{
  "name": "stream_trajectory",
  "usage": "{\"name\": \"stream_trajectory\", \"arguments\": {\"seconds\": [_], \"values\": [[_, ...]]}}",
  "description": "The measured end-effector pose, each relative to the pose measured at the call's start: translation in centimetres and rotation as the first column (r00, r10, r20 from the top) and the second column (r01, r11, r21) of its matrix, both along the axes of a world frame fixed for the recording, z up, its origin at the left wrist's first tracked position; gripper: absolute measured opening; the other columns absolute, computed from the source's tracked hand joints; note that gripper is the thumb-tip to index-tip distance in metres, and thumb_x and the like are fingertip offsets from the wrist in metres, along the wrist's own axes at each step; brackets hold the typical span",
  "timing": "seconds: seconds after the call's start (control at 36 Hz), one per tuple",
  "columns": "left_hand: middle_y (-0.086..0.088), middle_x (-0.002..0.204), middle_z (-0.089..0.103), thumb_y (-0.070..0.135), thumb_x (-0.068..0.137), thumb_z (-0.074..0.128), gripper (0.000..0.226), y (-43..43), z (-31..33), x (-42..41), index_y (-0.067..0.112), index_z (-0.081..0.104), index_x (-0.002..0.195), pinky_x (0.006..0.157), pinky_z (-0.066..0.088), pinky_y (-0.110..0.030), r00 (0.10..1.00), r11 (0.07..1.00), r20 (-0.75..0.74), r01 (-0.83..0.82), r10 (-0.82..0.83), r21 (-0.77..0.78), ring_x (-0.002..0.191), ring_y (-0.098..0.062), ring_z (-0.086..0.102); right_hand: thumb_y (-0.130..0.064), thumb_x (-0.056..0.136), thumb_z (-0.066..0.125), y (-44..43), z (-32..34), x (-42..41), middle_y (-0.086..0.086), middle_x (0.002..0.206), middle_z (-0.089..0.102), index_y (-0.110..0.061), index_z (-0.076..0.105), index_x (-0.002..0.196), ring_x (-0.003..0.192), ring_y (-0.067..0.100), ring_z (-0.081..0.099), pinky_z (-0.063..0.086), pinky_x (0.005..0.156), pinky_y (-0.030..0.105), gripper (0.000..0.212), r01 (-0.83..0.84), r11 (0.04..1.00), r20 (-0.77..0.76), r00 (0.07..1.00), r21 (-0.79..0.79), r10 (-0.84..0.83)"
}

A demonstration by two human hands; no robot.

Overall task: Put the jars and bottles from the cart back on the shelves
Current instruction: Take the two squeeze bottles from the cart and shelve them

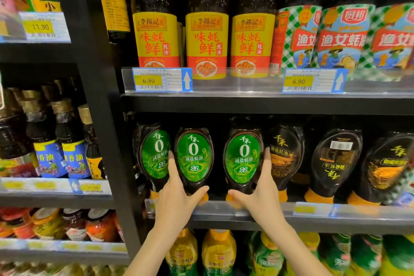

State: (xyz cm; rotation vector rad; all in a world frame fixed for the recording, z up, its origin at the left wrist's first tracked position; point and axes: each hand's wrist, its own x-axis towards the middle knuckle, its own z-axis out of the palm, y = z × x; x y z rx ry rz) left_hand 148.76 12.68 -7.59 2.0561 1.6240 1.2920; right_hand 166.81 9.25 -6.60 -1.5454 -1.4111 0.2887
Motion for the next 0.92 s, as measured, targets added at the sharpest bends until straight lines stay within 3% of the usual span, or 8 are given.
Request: {"name": "stream_trajectory", "arguments": {"seconds": [0.08, 0.14, 0.22, 0.44, 0.83, 0.92], "values": [[-0.010, 0.107, 0.067, 0.056, 0.071, 0.069, 0.126, -0.1, -0.1, 0.5, 0.035, -0.037, 0.135, 0.067, 0.054, -0.032, 0.997, 0.998, -0.056, -0.059, 0.059, 0.010, 0.079, -0.022, 0.066, -0.022, 0.066, 0.083, -0.3, 0.2, -0.7, -0.002, 0.155, 0.021, -0.042, -0.027, 0.137, 0.138, 0.020, 0.033, 0.034, 0.108, 0.037, 0.132, 0.042, 0.997, 0.058, 0.997, 0.060, -0.046], [-0.009, 0.113, 0.065, 0.053, 0.073, 0.069, 0.126, 0.1, -0.2, 0.7, 0.040, -0.041, 0.131, 0.073, 0.055, -0.034, 0.996, 0.997, -0.052, -0.074, 0.074, 0.004, 0.085, -0.023, 0.066, -0.021, 0.069, 0.081, -0.5, 0.3, -1.0, -0.002, 0.154, 0.024, -0.042, -0.027, 0.134, 0.136, 0.021, 0.036, 0.035, 0.106, 0.038, 0.129, 0.048, 0.997, 0.077, 0.996, 0.068, -0.054], [-0.007, 0.129, 0.057, 0.044, 0.074, 0.072, 0.125, 0.4, -0.1, 0.9, 0.042, -0.039, 0.131, 0.089, 0.051, -0.038, 0.998, 0.998, -0.024, -0.063, 0.064, 0.017, 0.102, -0.024, 0.063, -0.021, 0.071, 0.080, -0.5, 0.4, -1.0, 0.000, 0.151, 0.028, -0.041, -0.026, 0.135, 0.135, 0.021, 0.036, 0.034, 0.107, 0.039, 0.125, 0.049, 0.997, 0.075, 0.996, 0.054, -0.053], [-0.010, 0.135, 0.052, 0.038, 0.073, 0.076, 0.126, 1.6, -0.1, 1.2, 0.040, -0.032, 0.136, 0.099, 0.044, -0.051, 1.000, 1.000, -0.006, -0.016, 0.016, 0.003, 0.111, -0.027, 0.059, -0.023, 0.074, 0.077, 0.2, 0.5, -1.1, 0.007, 0.148, 0.029, -0.036, -0.031, 0.134, 0.131, 0.025, 0.042, 0.036, 0.105, 0.043, 0.124, 0.052, 0.999, 0.126, 0.991, -0.004, -0.051], [-0.010, 0.109, 0.065, 0.036, 0.073, 0.077, 0.124, 1.7, 0.0, 1.8, 0.031, -0.027, 0.140, 0.093, 0.047, -0.049, 0.997, 0.997, -0.016, -0.079, 0.079, -0.017, 0.086, -0.023, 0.063, -0.029, 0.079, 0.071, 0.9, 0.4, -0.9, 0.013, 0.148, 0.024, -0.030, -0.039, 0.128, 0.119, 0.031, 0.054, 0.042, 0.098, 0.044, 0.121, 0.057, 0.998, 0.229, 0.972, -0.032, -0.048], [-0.013, 0.109, 0.065, 0.037, 0.072, 0.077, 0.126, 1.9, -0.3, 1.6, 0.034, -0.030, 0.137, 0.092, 0.048, -0.048, 0.996, 0.996, -0.019, -0.083, 0.082, -0.031, 0.091, -0.027, 0.064, -0.027, 0.078, 0.072, 1.2, 0.3, -0.5, 0.013, 0.148, 0.026, -0.031, -0.038, 0.128, 0.119, 0.031, 0.054, 0.044, 0.098, 0.042, 0.121, 0.035, 0.999, 0.209, 0.977, -0.024, -0.029]]}}
